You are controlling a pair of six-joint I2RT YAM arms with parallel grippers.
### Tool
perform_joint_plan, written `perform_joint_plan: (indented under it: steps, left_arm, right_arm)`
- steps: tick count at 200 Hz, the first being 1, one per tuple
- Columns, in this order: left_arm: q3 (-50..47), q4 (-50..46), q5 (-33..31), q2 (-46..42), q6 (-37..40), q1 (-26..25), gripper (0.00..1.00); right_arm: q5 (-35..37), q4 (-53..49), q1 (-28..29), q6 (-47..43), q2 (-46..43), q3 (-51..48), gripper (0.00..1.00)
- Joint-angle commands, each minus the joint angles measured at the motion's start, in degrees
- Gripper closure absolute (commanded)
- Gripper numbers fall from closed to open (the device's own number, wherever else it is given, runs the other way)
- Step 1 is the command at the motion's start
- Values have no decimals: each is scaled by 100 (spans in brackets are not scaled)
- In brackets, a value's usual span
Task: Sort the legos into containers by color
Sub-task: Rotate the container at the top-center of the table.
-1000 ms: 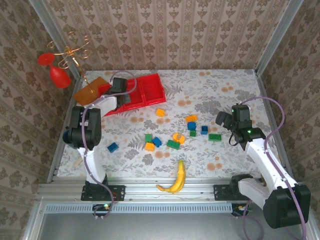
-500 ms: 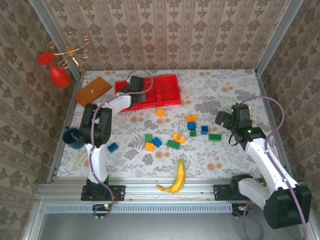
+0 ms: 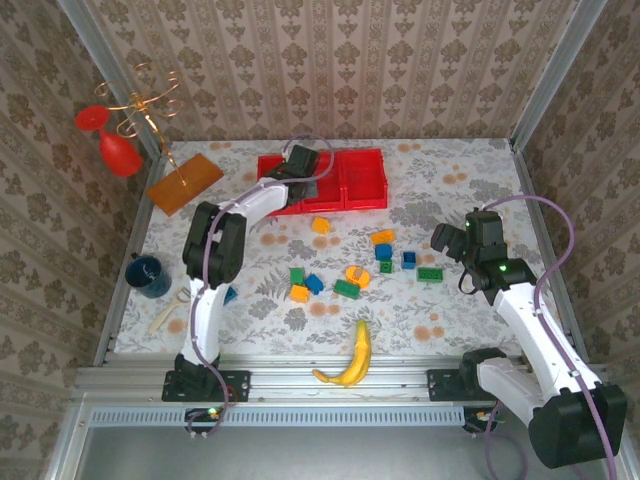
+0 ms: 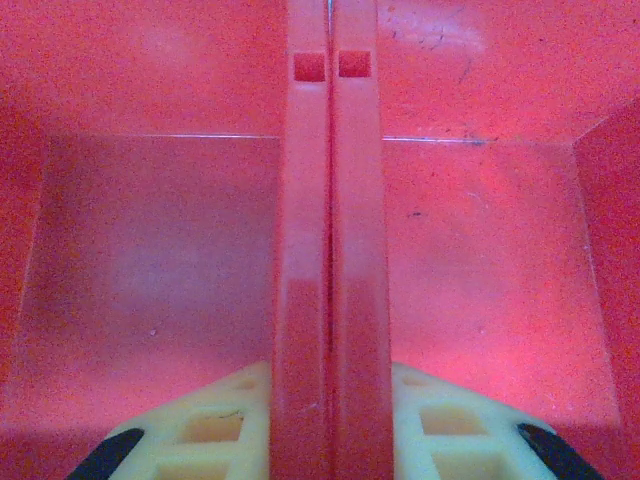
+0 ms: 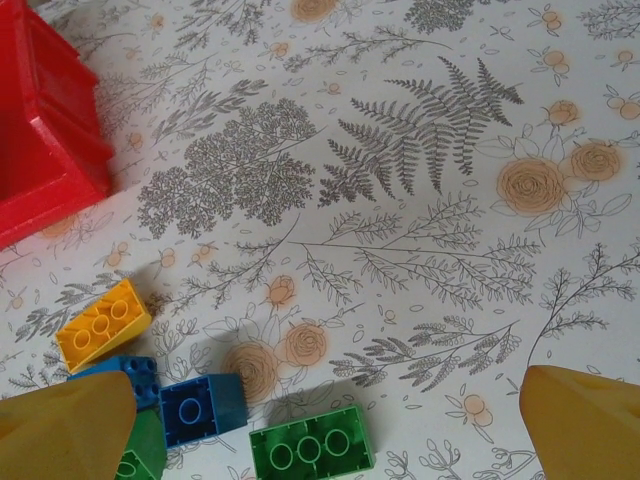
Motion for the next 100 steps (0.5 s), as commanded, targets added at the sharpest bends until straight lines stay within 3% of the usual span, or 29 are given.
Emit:
perform_joint_plan:
  steps: [1, 100]
  left_arm:
    - [365, -297, 484, 341, -418, -182, 82]
    - [1330, -736, 589, 895, -458, -566, 77]
  right_arm:
    - [-58, -207, 39, 125, -41, 203, 0]
    - [-278, -85, 59, 193, 157, 204, 0]
